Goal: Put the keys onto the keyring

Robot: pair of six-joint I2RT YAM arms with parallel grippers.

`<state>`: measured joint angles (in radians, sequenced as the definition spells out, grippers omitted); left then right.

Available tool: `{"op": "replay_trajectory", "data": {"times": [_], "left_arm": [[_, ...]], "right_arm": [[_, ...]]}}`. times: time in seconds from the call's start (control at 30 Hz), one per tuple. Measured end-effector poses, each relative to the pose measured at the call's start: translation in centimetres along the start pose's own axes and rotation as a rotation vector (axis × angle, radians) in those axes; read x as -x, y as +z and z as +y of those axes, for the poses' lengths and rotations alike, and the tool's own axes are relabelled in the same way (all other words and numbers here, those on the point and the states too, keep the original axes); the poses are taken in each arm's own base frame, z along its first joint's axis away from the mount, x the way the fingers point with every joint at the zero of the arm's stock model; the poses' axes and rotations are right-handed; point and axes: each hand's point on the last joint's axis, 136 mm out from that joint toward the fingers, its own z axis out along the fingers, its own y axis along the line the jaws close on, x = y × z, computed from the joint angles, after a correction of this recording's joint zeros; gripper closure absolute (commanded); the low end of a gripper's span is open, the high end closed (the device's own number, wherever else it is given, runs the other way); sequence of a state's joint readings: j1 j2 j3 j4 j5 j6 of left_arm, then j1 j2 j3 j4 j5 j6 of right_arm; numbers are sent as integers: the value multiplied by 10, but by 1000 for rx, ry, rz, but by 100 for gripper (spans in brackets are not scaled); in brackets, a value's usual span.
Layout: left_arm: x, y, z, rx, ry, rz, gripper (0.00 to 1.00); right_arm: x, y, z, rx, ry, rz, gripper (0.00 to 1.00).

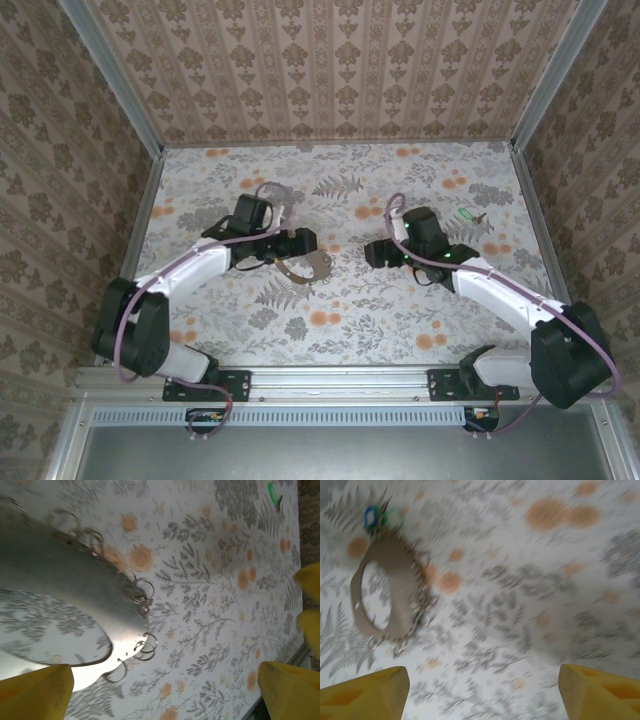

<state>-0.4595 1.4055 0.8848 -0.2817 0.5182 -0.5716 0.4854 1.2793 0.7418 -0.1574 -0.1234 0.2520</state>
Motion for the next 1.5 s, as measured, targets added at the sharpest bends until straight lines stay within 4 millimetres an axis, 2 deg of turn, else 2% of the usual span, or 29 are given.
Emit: {"op": "replay_trajectory", "data": {"times": [0.13,0.27,0.37,0.57,0.6,0.7,0.73,0.97,1.07,1.37,1.5], "left_arm": [[0,-21,17,79,23,-47,10],[-7,-20,20,96,44,-35,13],[-8,-19,22,101,48,-34,14],[-11,-16,25,107,56,-33,15],[-12,-16,26,108,57,-32,15],[-13,-14,27,108,58,-34,15],[-13,-14,27,106,59,-36,15],[-8,-13,25,96,69,-52,14],[-7,-13,25,95,70,-55,14],[-3,-13,24,88,77,-69,14],[0,-13,24,85,75,-77,14]], "right_arm": [[-34,21,27,78,-11,103,41],[-58,50,38,120,10,193,57],[-66,66,39,130,30,241,61],[-40,82,61,203,25,205,59],[-36,83,65,214,20,197,57],[-29,87,70,224,10,188,41],[-28,89,70,223,12,188,40],[-16,110,74,219,-25,194,39],[-16,115,74,217,-40,203,39],[-33,125,67,199,-72,270,38],[-30,127,69,206,-81,267,40]]}}
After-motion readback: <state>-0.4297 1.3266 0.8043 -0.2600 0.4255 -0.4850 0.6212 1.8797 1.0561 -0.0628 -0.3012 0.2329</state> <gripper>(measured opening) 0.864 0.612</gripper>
